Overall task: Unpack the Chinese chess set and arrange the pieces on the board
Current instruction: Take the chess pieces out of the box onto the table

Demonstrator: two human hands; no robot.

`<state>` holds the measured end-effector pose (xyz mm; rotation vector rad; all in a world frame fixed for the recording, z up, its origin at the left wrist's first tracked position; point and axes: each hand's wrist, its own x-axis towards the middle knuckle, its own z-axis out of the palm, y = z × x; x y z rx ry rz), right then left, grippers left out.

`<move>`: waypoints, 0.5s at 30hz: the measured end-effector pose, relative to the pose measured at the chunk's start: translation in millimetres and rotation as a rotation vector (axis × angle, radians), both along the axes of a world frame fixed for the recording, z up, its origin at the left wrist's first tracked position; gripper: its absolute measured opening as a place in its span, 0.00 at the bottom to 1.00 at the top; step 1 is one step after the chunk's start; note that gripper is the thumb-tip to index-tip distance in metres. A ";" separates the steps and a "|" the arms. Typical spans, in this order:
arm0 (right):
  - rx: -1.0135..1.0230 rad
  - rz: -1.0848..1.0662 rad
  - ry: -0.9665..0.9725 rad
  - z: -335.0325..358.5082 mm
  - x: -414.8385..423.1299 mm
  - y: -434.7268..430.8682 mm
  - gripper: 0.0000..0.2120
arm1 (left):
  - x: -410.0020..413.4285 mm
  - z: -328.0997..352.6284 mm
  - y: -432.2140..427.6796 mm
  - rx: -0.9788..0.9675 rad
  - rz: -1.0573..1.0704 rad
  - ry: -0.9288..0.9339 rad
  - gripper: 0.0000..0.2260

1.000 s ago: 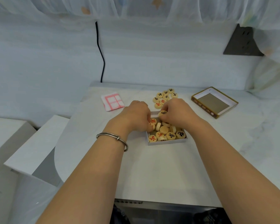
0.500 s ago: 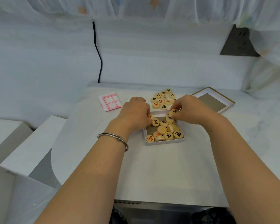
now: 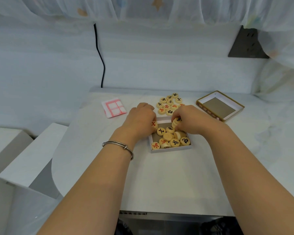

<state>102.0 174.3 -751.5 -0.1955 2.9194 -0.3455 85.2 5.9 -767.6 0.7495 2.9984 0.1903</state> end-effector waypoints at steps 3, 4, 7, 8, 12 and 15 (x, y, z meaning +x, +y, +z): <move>-0.043 -0.024 0.036 0.9 0.2 2.1 0.13 | -1.7 8.7 -2.9 0.102 0.028 0.060 0.14; -0.071 -0.036 0.056 1.7 -0.1 3.1 0.13 | -2.3 12.3 -2.9 0.153 0.036 0.071 0.14; -0.148 -0.050 0.086 5.5 -1.8 7.7 0.13 | -1.3 14.6 4.0 0.205 -0.005 -0.015 0.13; -0.158 -0.050 0.079 6.2 -2.0 8.8 0.12 | -0.1 11.9 7.4 0.169 -0.025 -0.056 0.12; -0.161 -0.046 0.044 7.3 0.8 11.7 0.09 | 2.3 0.1 12.8 0.070 -0.050 -0.134 0.10; -0.154 -0.021 0.007 6.9 2.3 8.9 0.11 | 1.7 -0.3 13.3 0.065 -0.063 -0.122 0.06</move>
